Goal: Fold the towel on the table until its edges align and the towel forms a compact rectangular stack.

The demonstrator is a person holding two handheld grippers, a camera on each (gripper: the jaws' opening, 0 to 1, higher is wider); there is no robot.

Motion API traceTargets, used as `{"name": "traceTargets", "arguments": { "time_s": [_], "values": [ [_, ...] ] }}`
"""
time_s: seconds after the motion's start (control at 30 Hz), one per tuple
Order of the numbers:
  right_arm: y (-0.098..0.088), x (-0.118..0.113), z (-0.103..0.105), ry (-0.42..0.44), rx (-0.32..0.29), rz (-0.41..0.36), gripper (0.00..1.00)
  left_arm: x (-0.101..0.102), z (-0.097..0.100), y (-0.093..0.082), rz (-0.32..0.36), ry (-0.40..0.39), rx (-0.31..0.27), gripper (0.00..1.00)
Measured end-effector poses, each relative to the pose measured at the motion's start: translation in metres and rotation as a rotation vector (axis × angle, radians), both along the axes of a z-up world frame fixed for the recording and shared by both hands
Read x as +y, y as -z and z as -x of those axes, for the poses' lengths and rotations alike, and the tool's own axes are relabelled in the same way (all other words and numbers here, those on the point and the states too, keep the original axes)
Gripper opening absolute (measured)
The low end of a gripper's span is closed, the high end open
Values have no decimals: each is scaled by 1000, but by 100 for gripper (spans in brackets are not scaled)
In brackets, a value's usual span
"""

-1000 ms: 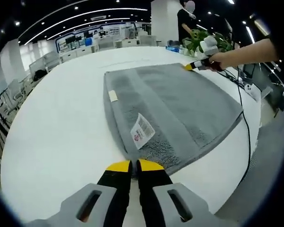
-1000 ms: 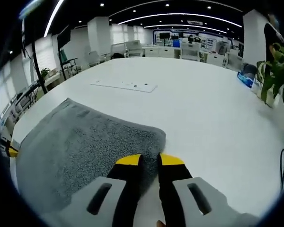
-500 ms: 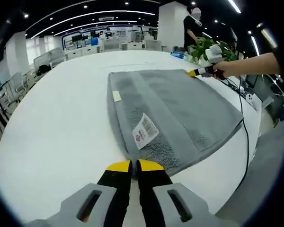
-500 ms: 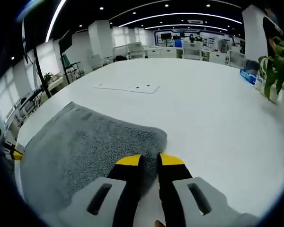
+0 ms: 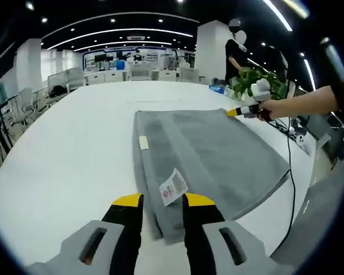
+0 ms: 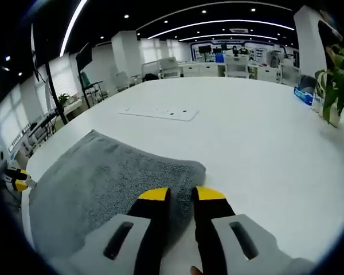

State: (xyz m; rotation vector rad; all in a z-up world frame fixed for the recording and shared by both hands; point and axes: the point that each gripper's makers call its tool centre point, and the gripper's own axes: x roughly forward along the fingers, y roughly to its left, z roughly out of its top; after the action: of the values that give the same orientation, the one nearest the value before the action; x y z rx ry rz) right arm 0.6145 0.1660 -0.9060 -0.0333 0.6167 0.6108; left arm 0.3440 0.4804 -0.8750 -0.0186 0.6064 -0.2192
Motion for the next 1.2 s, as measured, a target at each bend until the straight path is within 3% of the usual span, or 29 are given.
{"name": "traceTargets", "arguments": {
  "time_s": [0.07, 0.23, 0.3, 0.43, 0.53, 0.73, 0.9, 1.1, 1.2],
  "values": [
    [-3, 0, 1, -4, -1, -7, 16, -13, -3, -7, 33, 9, -25, 29],
    [-11, -4, -5, 9, -6, -22, 17, -51, -8, -17, 9, 97, -33, 30],
    [-16, -6, -5, 5, -14, -23, 17, -70, -13, -25, 39, 117, -56, 31],
    [-26, -9, -5, 25, -23, -70, 17, -110, -21, -31, 23, 225, -67, 33],
    [-28, -11, -2, 14, -27, -66, 17, -141, -26, -33, 67, 285, -64, 33],
    [-36, -15, 3, 23, -43, -120, 19, -194, -22, -25, 60, 445, -41, 35],
    [-44, -19, 10, 7, -47, -117, 21, -232, -12, -16, 49, 566, -12, 36],
    [-48, -18, 25, 3, -51, -133, 20, -278, 5, -15, 117, 705, 5, 33],
    [-46, -11, 34, -21, -45, -138, 20, -289, 8, -12, 111, 728, 7, 30]
  ]
}}
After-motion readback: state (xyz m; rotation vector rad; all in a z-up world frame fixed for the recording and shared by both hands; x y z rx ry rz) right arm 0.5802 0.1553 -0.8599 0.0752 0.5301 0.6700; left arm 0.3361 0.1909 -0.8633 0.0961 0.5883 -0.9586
